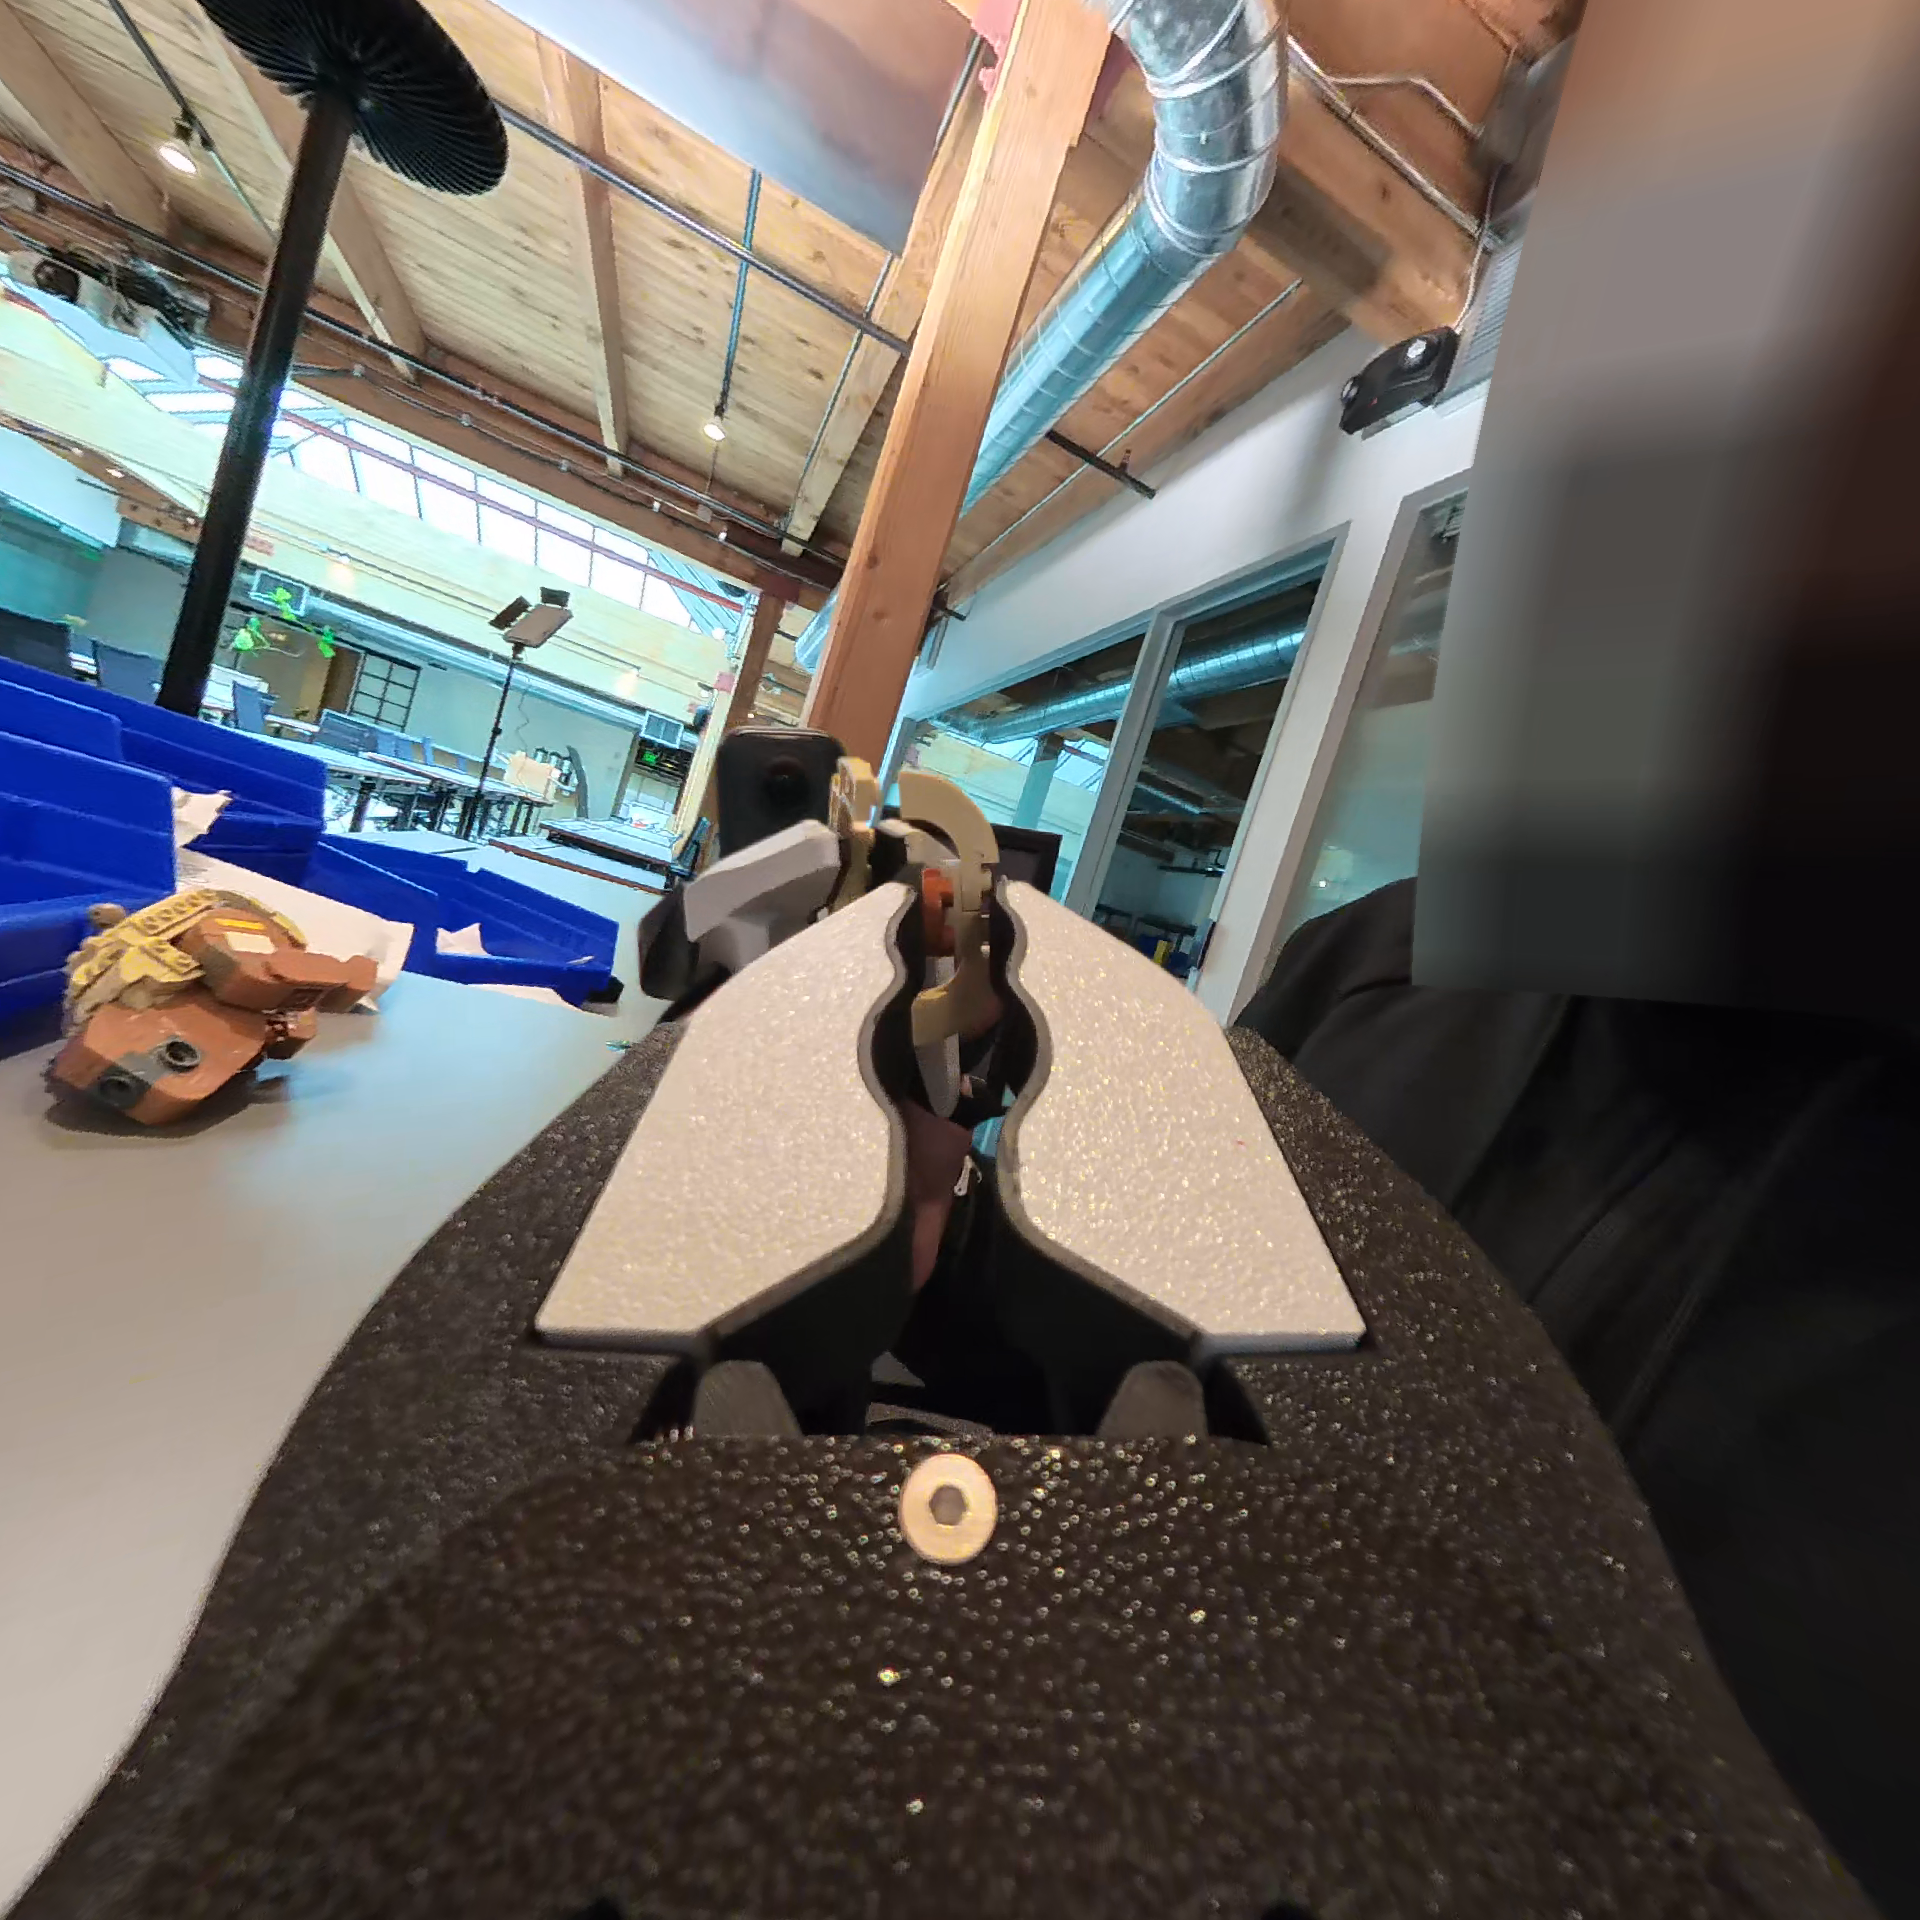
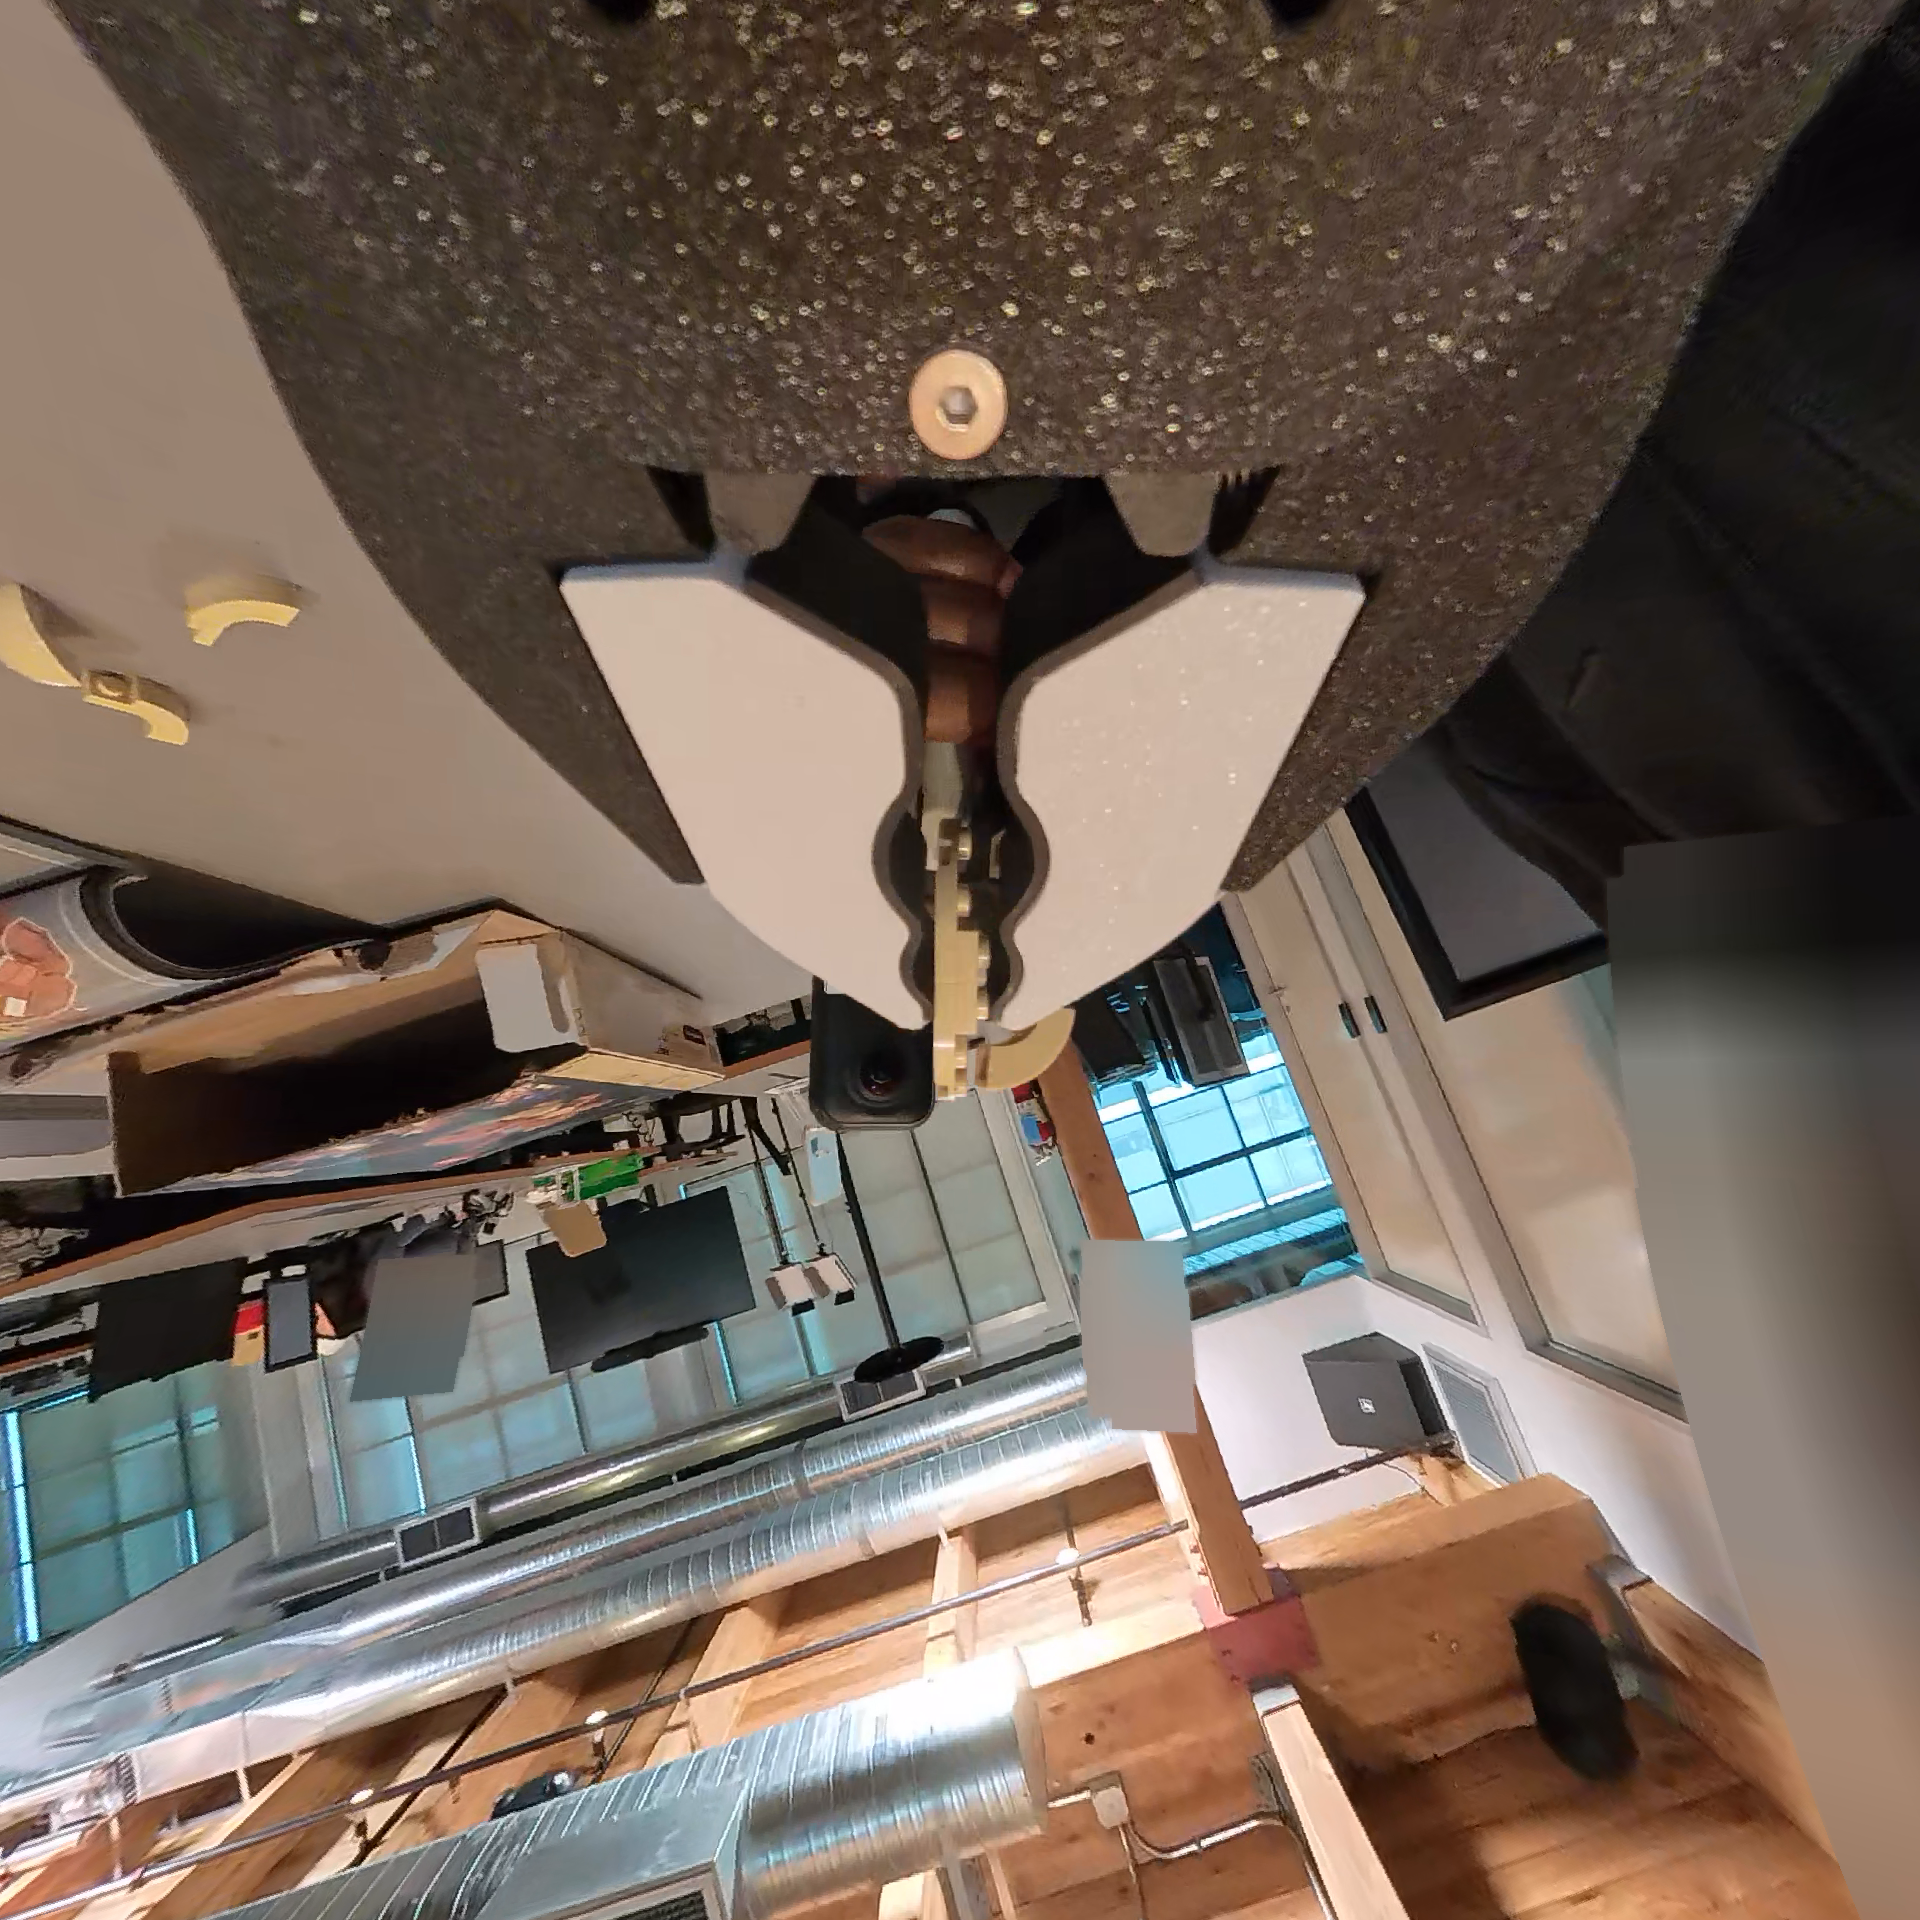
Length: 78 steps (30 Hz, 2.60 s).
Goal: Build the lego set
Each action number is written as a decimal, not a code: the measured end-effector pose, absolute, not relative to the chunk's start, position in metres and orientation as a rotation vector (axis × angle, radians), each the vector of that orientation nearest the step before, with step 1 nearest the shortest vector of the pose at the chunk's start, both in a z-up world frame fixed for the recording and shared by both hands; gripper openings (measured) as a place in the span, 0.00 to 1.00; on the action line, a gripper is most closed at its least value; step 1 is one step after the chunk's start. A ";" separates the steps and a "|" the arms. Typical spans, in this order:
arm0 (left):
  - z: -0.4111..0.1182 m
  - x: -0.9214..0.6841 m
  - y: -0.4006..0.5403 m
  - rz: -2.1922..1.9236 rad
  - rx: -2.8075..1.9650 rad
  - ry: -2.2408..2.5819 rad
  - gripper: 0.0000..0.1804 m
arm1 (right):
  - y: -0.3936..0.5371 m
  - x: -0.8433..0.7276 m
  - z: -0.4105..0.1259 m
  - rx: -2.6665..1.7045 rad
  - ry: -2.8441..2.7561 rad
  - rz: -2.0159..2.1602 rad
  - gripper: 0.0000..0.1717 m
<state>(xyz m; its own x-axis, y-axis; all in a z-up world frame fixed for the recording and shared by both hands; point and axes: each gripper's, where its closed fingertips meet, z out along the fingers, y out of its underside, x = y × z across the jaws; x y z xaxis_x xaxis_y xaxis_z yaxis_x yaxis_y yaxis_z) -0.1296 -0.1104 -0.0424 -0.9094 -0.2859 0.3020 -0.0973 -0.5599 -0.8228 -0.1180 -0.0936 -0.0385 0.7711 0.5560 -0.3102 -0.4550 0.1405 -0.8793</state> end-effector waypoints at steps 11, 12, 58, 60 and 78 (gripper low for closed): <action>-0.043 -0.132 -0.113 -2.602 -0.598 1.428 0.06 | -0.099 -0.124 -0.037 -1.211 -0.144 0.639 0.05; -0.043 -0.132 -0.113 -2.606 -0.597 1.427 0.06 | -0.099 -0.125 -0.037 -1.214 -0.149 0.631 0.05; -0.027 -0.160 -0.124 -3.029 -0.331 1.249 0.06 | -0.113 -0.165 -0.020 -1.118 -0.316 0.314 0.08; -0.027 -0.161 -0.125 -3.017 -0.328 1.259 0.06 | -0.112 -0.164 -0.020 -1.125 -0.305 0.321 0.07; -0.047 -0.165 -0.125 -2.595 -0.352 1.661 0.06 | -0.113 -0.162 -0.039 -1.302 -0.307 0.823 0.06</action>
